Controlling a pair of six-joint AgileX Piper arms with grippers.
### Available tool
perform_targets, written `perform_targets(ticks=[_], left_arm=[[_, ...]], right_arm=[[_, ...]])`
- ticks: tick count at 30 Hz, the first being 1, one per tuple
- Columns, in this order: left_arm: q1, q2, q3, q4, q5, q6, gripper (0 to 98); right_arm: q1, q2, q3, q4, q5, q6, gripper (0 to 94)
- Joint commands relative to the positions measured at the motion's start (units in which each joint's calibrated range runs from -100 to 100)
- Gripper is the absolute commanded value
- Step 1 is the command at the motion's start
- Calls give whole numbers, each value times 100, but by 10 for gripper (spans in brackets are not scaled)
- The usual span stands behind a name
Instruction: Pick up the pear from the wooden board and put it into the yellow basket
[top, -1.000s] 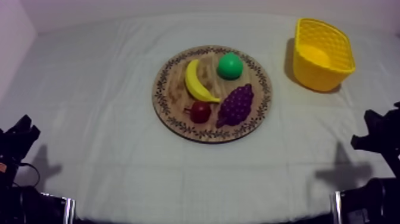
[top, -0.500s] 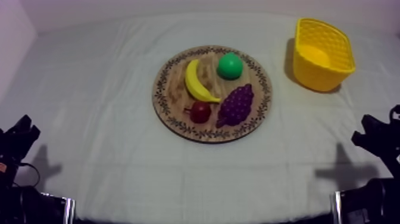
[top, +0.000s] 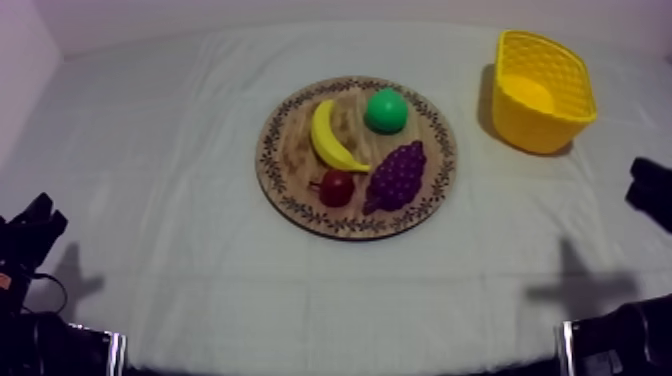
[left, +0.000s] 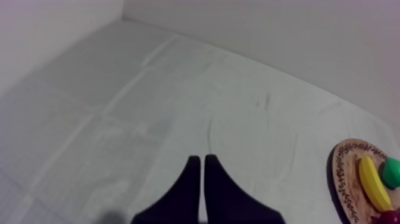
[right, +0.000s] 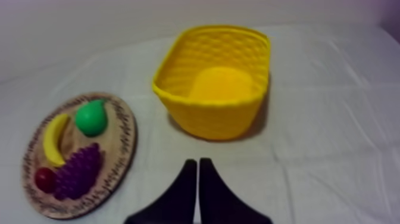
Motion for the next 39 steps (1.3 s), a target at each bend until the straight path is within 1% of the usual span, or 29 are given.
perform_targets(ticks=[1, 5, 11, 17, 21, 25, 32, 35, 39], left_arm=[[1, -4, 0, 0, 2, -1, 1], [1, -4, 0, 0, 2, -1, 1], [1, -4, 0, 0, 2, -1, 1], [1, -4, 0, 0, 2, -1, 1], [1, -4, 0, 0, 2, -1, 1], [1, -4, 0, 0, 2, -1, 1], [1, -4, 0, 0, 2, -1, 1], [1, -4, 0, 0, 2, -1, 1], [1, -4, 0, 0, 2, -1, 1]], right_arm=[[-321, 913, -1579, 95, 134, -226, 19], [-853, 1799, -2488, 317, 229, -586, 19], [-1646, 2984, -3454, 643, 282, -1034, 19], [-2200, 4148, -4285, 877, 442, -1382, 19], [-2336, 5037, -4746, 835, 401, -1516, 32], [-2368, 5933, -5174, 683, 315, -1589, 51], [-2338, 7227, -5830, 406, 230, -1581, 67], [-2314, 7662, -5952, 373, 99, -1605, 70], [-2295, 8112, -5907, 415, -136, -1674, 72]])
